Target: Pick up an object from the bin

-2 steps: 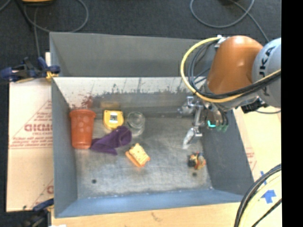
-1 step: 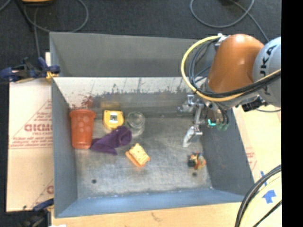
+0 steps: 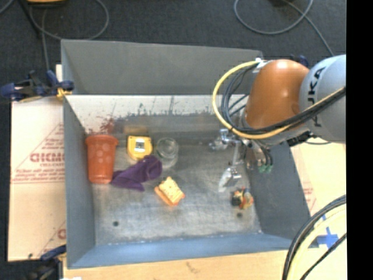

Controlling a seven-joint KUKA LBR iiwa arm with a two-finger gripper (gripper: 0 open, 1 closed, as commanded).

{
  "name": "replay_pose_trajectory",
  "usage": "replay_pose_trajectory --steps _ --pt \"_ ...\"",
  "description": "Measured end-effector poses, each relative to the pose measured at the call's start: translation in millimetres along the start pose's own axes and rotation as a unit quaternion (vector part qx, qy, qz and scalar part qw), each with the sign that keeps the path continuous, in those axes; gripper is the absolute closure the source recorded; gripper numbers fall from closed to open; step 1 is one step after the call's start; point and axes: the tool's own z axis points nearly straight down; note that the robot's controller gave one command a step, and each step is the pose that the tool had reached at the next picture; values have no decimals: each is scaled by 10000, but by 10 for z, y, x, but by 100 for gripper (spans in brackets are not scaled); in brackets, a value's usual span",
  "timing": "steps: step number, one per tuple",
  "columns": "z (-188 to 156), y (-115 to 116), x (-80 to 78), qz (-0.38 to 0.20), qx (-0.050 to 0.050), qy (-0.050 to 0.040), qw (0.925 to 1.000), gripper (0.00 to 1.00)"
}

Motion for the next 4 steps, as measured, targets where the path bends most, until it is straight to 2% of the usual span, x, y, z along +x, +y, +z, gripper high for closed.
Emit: replay_pose_trajectory --steps 1,2,3,4 --pt "-34 465 0 33 -12 69 10000 0" --pt "-160 793 207 -203 -23 12 9998 0" --pt "190 841 151 -829 -11 8 9966 0" --pt "460 935 202 -57 -18 33 10000 0"
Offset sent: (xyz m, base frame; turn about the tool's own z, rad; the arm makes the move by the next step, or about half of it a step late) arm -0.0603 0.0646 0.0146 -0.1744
